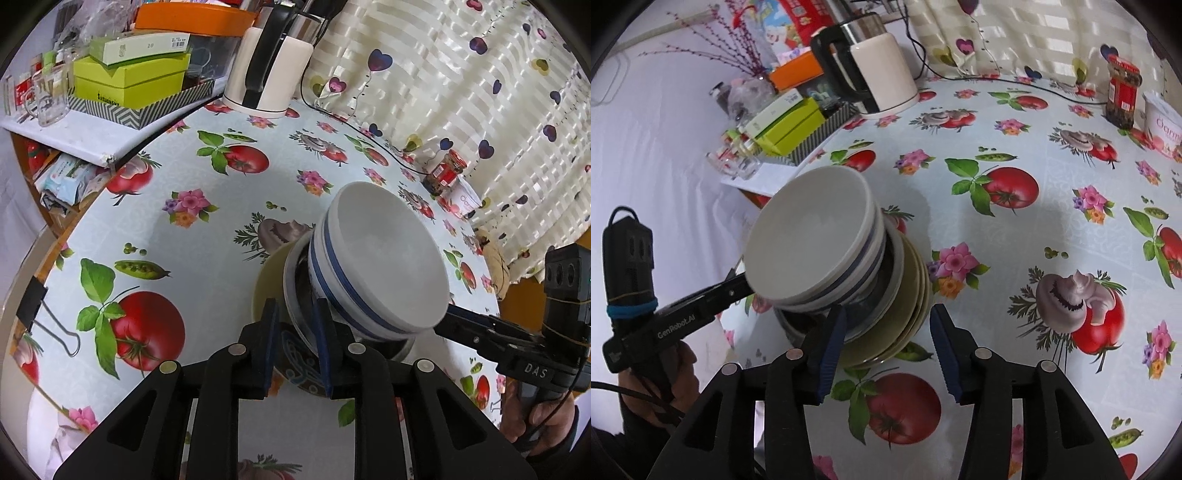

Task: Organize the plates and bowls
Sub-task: 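Lower the steel bowl with the left gripper onto the beige plate stack, then open the left gripper to release the steel bowl on the plates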

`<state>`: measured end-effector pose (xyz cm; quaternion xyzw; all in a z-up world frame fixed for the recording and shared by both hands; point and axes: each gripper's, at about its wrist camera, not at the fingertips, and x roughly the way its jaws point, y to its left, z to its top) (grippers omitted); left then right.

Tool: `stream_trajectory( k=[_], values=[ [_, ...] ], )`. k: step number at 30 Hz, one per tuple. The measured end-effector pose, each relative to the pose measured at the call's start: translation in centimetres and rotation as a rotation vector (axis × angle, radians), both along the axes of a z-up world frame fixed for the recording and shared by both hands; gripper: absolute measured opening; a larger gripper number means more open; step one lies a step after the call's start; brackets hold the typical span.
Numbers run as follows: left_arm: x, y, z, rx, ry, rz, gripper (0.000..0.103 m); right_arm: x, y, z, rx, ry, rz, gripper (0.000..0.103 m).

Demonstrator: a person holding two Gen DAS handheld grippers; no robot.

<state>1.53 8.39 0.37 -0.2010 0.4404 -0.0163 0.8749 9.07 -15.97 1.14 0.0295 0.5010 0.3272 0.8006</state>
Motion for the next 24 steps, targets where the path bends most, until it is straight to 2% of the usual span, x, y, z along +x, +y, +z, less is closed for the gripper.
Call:
stream_trajectory(
  k=[12, 24],
  values=[
    [-2.2, -1.9, 1.3, 0.043, -0.026, -0.022, 0.020, -3.5, 0.6, 1.0, -0.035, -0.065, 0.038, 0.060],
    [-3.9, -3.6, 1.7, 0.101, -0.016, -0.038, 0.020, -6.2, 1.6, 1.6, -0.083, -0.135, 0.070, 0.071]
  ],
)
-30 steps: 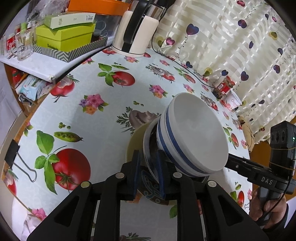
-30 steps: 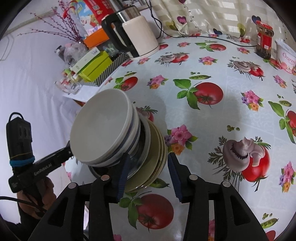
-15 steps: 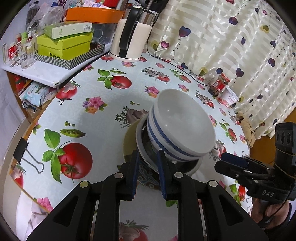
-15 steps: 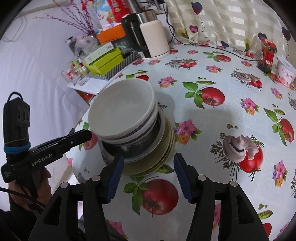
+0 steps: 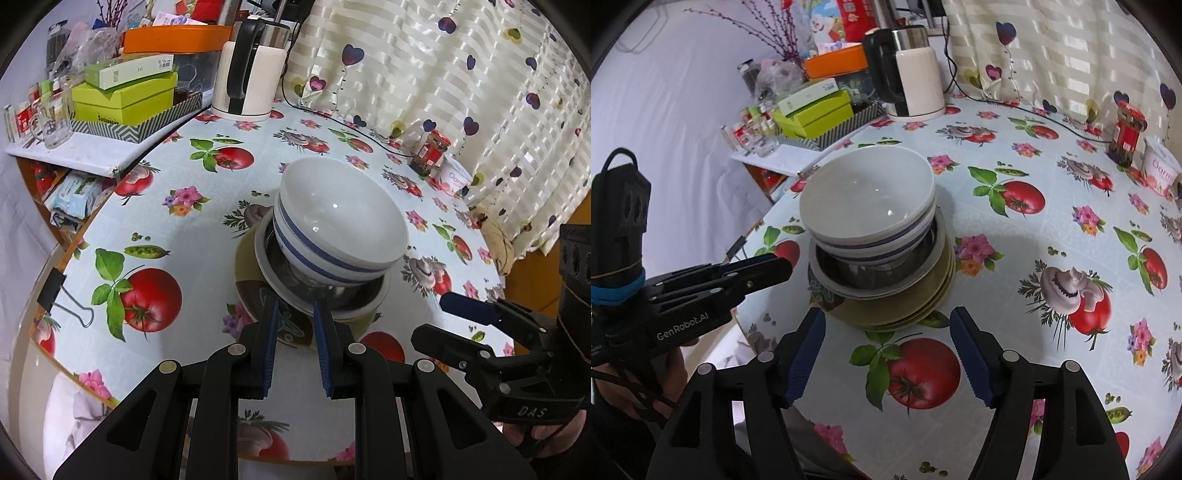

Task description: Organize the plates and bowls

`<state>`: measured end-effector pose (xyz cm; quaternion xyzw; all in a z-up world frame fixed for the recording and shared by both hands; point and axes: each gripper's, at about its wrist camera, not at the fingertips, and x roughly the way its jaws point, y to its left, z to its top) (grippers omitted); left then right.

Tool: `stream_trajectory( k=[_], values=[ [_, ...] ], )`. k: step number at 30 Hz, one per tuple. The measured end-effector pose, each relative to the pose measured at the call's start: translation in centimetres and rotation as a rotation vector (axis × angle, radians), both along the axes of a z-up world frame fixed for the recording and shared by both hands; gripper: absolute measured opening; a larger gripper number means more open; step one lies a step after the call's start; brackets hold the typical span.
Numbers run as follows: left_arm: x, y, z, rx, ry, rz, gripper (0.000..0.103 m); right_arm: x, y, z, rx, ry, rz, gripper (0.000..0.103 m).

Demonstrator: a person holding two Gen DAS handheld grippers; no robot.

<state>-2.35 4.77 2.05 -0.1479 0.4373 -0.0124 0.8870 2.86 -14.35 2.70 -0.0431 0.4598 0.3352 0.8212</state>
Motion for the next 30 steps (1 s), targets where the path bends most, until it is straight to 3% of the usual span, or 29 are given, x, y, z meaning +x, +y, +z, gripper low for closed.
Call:
stream_trajectory(
  k=[10, 30],
  values=[
    [-0.6, -0.6, 0.2, 0.057, -0.008, 0.012, 0.020, -1.6, 1.2, 0.5, -0.066, -0.071, 0.043, 0.075],
    [-0.3, -1.3, -0.9, 0.092, 0.026, 0.013, 0.020, -1.5, 1.8, -0.2, -0.085, -0.062, 0.049, 0.077]
  ],
)
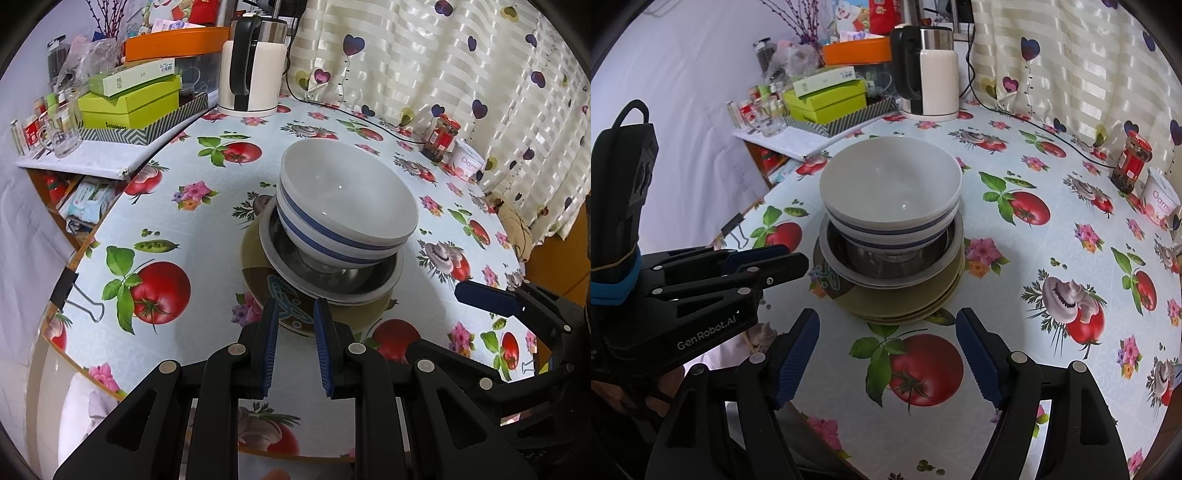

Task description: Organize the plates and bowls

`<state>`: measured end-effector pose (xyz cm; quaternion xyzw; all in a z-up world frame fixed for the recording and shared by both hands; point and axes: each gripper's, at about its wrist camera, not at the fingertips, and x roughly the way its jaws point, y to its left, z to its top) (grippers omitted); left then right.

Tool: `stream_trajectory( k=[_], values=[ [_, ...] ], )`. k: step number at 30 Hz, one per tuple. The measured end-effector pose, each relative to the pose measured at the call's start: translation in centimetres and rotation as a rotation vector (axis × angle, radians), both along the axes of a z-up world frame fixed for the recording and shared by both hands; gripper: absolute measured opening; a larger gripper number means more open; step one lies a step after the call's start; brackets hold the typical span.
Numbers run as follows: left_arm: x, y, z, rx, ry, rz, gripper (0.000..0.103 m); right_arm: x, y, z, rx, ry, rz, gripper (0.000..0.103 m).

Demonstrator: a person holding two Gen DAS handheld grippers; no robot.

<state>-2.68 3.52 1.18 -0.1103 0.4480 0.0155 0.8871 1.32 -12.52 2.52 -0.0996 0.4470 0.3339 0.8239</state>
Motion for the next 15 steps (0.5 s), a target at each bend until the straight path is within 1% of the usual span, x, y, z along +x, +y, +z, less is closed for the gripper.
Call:
stream_trajectory(
  k=[15],
  values=[
    [0.27, 0.02, -0.31, 0.017, 0.017, 0.012, 0.020, 0.08, -0.01, -0.01, 0.002, 0.001, 0.000, 0.077]
  ],
)
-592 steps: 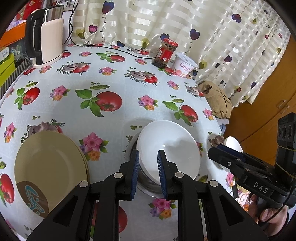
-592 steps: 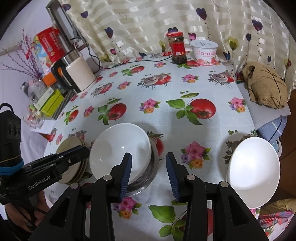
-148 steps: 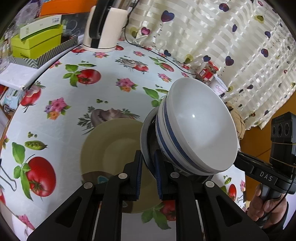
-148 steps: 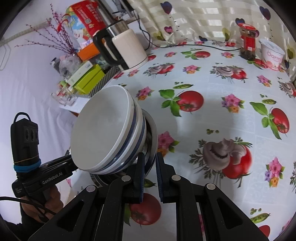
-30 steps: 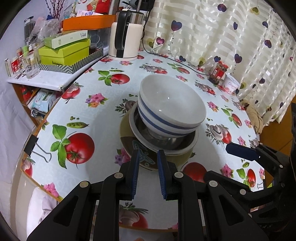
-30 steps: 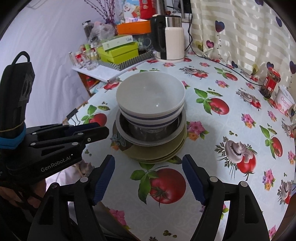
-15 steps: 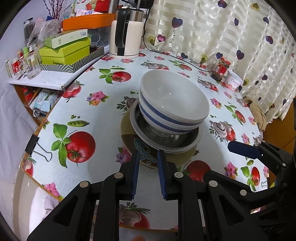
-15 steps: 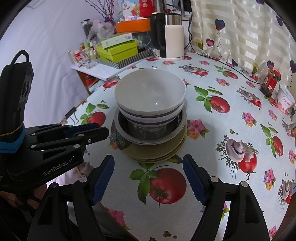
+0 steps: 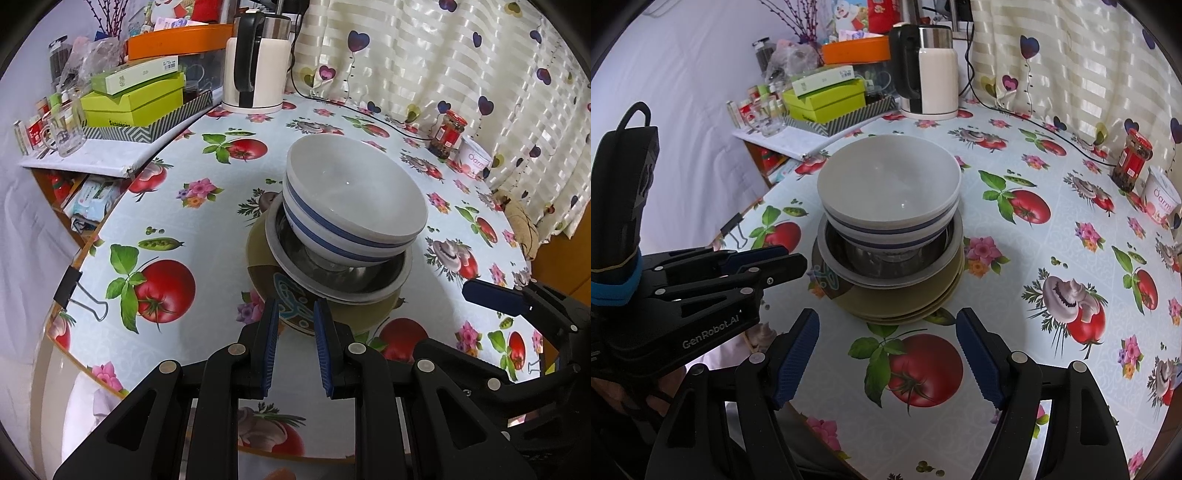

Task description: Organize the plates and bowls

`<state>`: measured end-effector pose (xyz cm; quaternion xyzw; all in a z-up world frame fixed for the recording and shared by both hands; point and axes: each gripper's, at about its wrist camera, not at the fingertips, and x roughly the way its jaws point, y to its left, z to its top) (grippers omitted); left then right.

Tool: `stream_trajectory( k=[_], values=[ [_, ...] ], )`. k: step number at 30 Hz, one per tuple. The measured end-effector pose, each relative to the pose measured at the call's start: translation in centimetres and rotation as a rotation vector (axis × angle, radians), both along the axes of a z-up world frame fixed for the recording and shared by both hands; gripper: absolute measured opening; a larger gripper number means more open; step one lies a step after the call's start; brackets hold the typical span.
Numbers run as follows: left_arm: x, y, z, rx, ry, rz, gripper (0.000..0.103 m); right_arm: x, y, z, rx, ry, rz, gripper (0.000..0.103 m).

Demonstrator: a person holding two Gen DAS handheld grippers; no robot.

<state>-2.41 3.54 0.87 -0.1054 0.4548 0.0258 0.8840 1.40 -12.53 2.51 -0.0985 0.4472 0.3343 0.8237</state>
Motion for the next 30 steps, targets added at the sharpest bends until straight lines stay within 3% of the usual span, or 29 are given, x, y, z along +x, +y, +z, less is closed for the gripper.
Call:
stream_trajectory(
  k=[30],
  values=[
    [0.14, -0.23, -0.66, 0.022, 0.030, 0.006, 0.020, 0.12, -0.11, -0.03, 0.003, 0.004, 0.001, 0.077]
  ],
)
